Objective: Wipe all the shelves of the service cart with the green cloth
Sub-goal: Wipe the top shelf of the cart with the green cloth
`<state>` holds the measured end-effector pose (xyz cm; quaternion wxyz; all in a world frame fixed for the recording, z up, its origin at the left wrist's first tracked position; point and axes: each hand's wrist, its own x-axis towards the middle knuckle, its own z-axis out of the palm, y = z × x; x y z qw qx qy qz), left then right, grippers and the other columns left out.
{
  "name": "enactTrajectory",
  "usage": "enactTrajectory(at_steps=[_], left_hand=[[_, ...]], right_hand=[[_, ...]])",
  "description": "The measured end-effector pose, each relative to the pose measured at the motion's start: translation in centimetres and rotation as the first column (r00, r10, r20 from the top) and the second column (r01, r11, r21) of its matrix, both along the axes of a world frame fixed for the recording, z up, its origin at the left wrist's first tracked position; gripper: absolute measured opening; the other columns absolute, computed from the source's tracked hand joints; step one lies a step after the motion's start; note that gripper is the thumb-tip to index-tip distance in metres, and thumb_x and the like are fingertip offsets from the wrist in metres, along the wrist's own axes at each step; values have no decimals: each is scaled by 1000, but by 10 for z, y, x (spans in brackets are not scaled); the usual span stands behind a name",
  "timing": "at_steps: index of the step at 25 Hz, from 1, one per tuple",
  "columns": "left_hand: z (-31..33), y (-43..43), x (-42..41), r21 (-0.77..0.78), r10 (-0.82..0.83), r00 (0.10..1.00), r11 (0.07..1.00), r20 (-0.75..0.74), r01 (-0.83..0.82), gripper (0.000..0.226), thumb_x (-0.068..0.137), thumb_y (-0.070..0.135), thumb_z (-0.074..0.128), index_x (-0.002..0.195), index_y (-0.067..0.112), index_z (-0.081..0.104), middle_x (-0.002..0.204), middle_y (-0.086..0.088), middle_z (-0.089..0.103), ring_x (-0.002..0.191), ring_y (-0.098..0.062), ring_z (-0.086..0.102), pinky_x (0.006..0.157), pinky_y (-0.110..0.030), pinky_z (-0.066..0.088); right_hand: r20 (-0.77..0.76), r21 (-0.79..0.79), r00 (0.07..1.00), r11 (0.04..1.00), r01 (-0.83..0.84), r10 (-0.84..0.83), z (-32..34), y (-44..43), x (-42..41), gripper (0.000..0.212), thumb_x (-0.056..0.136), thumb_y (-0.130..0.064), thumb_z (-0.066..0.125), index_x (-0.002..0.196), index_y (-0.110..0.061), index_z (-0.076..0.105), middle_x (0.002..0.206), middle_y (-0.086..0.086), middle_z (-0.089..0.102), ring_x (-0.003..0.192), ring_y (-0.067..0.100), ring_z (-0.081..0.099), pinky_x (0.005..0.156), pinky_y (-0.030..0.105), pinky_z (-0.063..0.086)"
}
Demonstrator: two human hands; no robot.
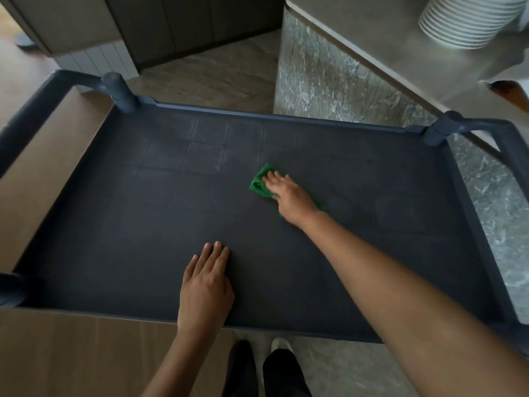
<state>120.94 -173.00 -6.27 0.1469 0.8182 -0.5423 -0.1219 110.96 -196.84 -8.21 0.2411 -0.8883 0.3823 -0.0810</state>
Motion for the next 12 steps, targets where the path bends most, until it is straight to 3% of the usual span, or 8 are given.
enactTrajectory(at_steps=[7, 12], left_hand=[[-3, -1, 2, -5, -2, 1000, 1000, 13, 2, 53, 93, 6, 45, 145, 14, 38, 154, -4, 28, 146, -16, 16, 119, -30, 6], [-7, 0, 3, -3, -7, 1000, 1000, 8, 7, 54, 88, 1, 51, 141, 8, 44, 150, -9, 35, 144, -22, 23, 119, -35, 13]], right_hand=[[27, 48, 927, 926, -375, 374, 7, 129, -84, 58, 89, 8, 42, 144, -10, 35, 152, 4, 27, 142, 13, 14, 115, 18, -5], [47, 44, 926, 925, -378, 376, 9, 145, -97, 61, 82, 15, 41, 138, -9, 46, 146, 5, 41, 140, 14, 27, 118, 31, 9]])
